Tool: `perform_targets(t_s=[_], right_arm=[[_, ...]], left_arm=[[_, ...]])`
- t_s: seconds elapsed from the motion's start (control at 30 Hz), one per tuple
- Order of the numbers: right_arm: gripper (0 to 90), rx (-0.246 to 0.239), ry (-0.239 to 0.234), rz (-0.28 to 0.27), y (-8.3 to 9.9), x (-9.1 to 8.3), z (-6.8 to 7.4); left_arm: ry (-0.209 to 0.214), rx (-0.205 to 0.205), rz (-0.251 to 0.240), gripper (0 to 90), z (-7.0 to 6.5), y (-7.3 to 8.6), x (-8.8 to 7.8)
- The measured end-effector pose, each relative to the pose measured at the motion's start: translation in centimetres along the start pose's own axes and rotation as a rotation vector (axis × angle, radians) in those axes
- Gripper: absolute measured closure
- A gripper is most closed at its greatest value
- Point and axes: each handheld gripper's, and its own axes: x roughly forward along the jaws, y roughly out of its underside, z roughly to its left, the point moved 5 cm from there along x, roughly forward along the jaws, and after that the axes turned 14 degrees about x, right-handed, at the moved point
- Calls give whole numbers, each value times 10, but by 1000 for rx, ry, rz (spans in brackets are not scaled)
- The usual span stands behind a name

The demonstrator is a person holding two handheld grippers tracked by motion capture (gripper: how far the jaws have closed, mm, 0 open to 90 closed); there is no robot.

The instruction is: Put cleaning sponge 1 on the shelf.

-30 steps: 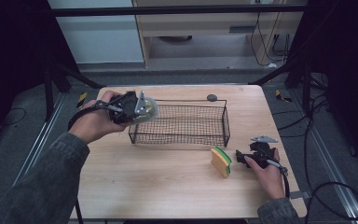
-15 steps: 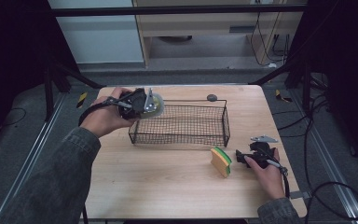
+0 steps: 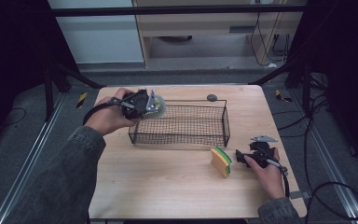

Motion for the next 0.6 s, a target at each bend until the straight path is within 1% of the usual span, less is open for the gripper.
perform_targets(t_s=[0.13,0.17,0.23,0.27,0.3,0.33,0.43,0.47,0.53,0.57,0.6], right_arm=[[12,-1,-1,0,0,0,0],[11,-1,-1,0,0,0,0],[11,-3,-1,2,0,0,0],[11,-3,-1,1,0,0,0],[11,-3,-1,2,0,0,0],[12,-3,-1,2,0,0,0],[11,-3,-1,2,0,0,0],[11,-4,-1,2,0,0,0],[12,-4,-1,2,0,0,0],[11,-4,-1,2,0,0,0],[11,-4,-1,1,0,0,0]], left_arm=[[-6,-9,1,710,0,1,4],[-16,4,-4,710,0,1,7],[-18,5,-3,710,-1,1,10],[-16,-5,-10,710,-2,2,11],[-13,-2,-12,710,-1,2,12],[-8,-9,-16,710,-1,3,13],[-7,-5,-8,709,-1,4,16],[0,-16,-7,710,-2,4,17],[3,-8,-6,710,-2,4,19],[8,-19,-7,710,-4,4,21],[6,-10,-8,710,-4,4,22]])
